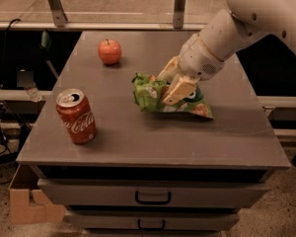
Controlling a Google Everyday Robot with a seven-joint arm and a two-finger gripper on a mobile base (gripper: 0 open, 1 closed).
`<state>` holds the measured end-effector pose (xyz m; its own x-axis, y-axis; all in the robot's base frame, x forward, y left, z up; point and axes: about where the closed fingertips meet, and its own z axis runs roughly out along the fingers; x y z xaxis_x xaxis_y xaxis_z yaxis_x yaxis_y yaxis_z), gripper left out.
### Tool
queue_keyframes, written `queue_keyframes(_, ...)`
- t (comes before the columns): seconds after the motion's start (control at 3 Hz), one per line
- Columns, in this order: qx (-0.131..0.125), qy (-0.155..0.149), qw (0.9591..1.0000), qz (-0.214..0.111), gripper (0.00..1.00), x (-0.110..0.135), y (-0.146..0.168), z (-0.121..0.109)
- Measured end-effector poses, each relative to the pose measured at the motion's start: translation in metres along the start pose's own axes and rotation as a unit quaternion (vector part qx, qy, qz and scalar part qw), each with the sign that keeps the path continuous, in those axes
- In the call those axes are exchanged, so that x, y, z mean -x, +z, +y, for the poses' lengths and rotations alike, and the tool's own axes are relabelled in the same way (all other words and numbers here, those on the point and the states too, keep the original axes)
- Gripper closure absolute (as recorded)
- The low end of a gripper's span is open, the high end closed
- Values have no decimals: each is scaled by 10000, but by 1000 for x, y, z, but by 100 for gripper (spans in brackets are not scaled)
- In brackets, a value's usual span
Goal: Move green rice chip bag near coke can
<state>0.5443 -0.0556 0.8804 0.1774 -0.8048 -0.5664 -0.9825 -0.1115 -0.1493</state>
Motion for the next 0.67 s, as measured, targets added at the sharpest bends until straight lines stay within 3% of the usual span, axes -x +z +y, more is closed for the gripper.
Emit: queue_keyframes(0.67, 713, -201, 9969, -267, 100, 32, 32, 37)
